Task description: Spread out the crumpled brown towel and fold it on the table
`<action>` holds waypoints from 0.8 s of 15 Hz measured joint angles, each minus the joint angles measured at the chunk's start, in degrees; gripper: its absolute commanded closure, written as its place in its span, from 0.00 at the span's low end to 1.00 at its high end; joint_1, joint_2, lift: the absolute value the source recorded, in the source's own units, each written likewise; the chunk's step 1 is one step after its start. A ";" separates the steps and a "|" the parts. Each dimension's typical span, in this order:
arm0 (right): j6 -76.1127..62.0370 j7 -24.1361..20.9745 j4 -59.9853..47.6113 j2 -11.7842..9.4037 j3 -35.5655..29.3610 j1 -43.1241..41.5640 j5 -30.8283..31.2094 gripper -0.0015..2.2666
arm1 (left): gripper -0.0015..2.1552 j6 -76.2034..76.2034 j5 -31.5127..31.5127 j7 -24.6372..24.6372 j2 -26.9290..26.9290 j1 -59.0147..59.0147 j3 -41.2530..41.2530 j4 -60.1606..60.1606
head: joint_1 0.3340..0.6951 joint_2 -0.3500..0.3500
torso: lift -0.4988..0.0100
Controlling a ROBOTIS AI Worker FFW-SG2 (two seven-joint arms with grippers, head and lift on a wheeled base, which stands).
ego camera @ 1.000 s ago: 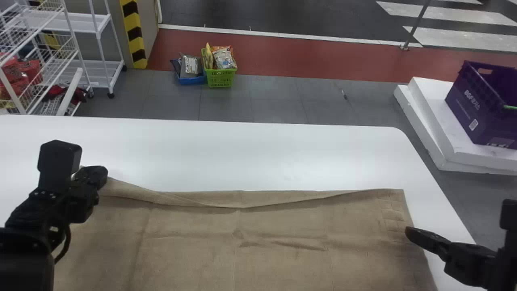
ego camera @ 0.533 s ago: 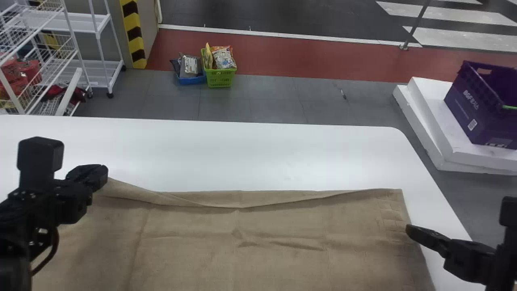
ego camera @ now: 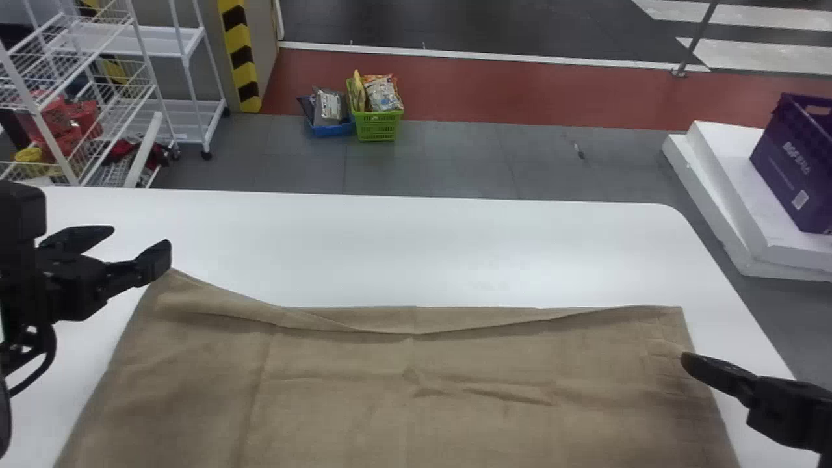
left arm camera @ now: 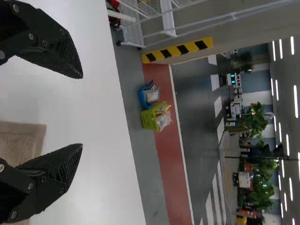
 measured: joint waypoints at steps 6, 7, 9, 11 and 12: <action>-0.33 0.31 0.10 0.00 -0.49 0.03 0.44 0.79 | 0.04 5.57 0.61 -17.69 1.15 -3.82 2.59 3.91 | 1.00 0.35 | 0.73; -0.33 0.31 0.09 0.00 -0.47 -0.02 0.55 0.79 | 0.04 7.39 0.62 -20.07 1.28 -4.68 2.99 4.41 | 1.00 0.34 | 0.73; -0.33 0.22 0.11 0.00 -0.10 -0.08 0.71 0.79 | 0.04 8.86 0.23 -23.01 1.92 -7.25 3.04 7.70 | 1.00 0.34 | 0.73; -0.19 0.14 0.13 0.00 0.63 -0.09 1.08 0.79 | 0.07 8.99 -0.65 -23.74 2.61 -9.75 2.29 12.64 | 1.00 0.35 | 0.73; -0.16 0.12 0.13 0.00 1.08 -0.13 1.35 0.79 | 0.07 8.87 -1.25 -23.51 3.06 -10.50 1.51 14.81 | 1.00 0.35 | 0.73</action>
